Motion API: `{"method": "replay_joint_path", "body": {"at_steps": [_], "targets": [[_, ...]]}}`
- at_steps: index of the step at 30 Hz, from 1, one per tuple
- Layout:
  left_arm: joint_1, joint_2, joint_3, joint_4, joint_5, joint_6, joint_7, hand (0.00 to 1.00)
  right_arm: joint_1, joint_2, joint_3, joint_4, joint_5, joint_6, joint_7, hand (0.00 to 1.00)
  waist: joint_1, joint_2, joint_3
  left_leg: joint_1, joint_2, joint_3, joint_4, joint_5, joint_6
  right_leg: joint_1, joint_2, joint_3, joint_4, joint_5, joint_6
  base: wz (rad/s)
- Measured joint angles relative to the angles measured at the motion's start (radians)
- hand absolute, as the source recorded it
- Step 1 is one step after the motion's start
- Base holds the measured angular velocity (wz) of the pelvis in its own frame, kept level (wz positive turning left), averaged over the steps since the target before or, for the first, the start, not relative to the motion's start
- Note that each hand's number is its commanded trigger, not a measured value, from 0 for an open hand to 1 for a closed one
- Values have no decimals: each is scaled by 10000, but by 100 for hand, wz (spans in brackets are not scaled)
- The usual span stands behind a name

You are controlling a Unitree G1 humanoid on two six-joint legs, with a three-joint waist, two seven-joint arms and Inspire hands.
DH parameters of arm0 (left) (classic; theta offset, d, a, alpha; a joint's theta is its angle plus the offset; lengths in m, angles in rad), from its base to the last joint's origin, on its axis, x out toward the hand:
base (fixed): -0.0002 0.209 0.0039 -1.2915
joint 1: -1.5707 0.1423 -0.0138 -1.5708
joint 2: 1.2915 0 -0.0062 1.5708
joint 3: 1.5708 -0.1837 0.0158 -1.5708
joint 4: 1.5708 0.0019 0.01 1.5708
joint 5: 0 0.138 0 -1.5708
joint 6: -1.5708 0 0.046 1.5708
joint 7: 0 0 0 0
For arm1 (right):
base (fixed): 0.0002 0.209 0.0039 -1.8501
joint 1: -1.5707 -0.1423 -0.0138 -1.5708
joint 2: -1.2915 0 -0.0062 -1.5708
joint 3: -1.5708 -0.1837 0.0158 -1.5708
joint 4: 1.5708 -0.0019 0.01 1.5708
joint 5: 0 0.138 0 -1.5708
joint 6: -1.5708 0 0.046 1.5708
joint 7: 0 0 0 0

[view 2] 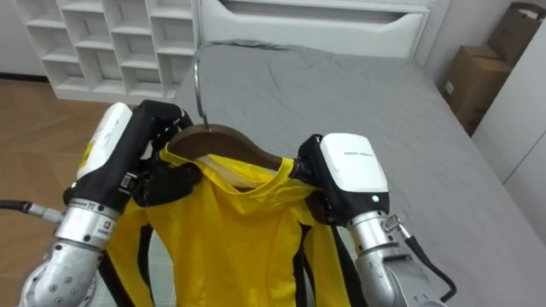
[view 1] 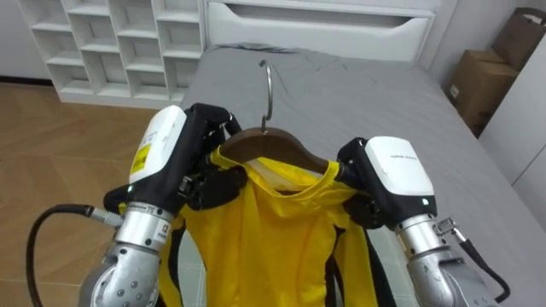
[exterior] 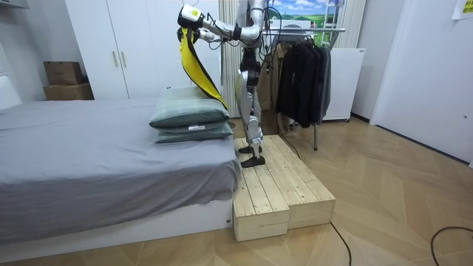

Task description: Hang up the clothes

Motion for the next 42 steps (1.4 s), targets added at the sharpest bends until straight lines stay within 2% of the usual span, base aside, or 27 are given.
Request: {"method": "replay_joint_path", "body": {"at_steps": [4, 5, 6, 7, 8, 14, 20, 29, 34, 39, 42], "targets": [[1, 2, -86, 23, 51, 1, -16, 100, 0, 9, -14, 302, -97, -157, -6, 100, -5, 12, 13, 106, -2, -1, -20, 0, 0, 102, 6, 14, -22, 0, 0, 0], [0, -2, -98, 61, 51, 1, -16, 73, 0, 16, -13, 350, -103, -177, -6, 100, -9, 19, 17, 107, -1, -1, -29, 0, 0, 97, 5, 15, -21, 0, 0, 0], [1, -4, -105, 72, 51, 3, -16, 62, 0, 18, -14, 386, -102, -207, -6, 100, -11, 22, 18, 108, -1, -1, -29, 0, 0, 97, 6, 15, -20, 0, 0, 0], [1, 4, -115, 80, 54, 9, -19, 22, 0, 19, -15, 475, -101, -267, -12, 100, -21, 26, 20, 108, 0, -1, -29, 0, 0, 98, 12, 16, -20, 0, 0, 0], [1, 5, -115, 80, 55, 14, -21, 0, 0, 19, -14, 554, -102, -275, -11, 100, -26, 39, 25, 109, 0, -1, -31, 0, 0, 98, 16, 16, -18, 0, 0, 0], [1, -13, -115, 78, 21, 13, -19, 0, 2, 19, -13, 610, -84, -266, 1, 100, -67, 157, 26, 126, -2, -28, -123, -1, 0, 81, 48, 15, -9, 2, -1, 1], [13, -104, -115, 78, -417, 13, 38, 0, 1, 20, -14, 610, -51, -265, 93, 100, -128, 196, 1, 163, -9, -34, -113, 2, -3, 113, 56, 12, -11, 3, -2, 1], [125, -85, -139, 80, -737, 13, 38, 0, 36, 10, -18, 610, 2, -253, 154, 100, -315, 207, -2, 278, 10, -11, -116, 2, -4, 218, 44, 12, -28, 2, -1, 0], [127, -86, -139, 81, -765, 13, 38, 0, 35, 5, -83, 610, -12, -279, 142, 100, -482, 275, -44, 277, 3, -7, -92, 2, -3, 229, 16, 3, -5, 2, 0, 0], [127, -103, -127, 79, -774, 6, 18, 0, 47, -3, -521, 610, -31, -360, 133, 100, -495, 314, -69, 268, 13, 64, -73, 0, -1, 202, 2, 12, 24, 5, 4, -3], [127, -69, -94, 79, -787, 5, 5, 0, 58, -67, -799, 610, -67, -386, 102, 100, -540, 402, -137, 302, 11, 56, -116, 0, 0, 218, 3, 13, 27, 6, 5, 1]]}}
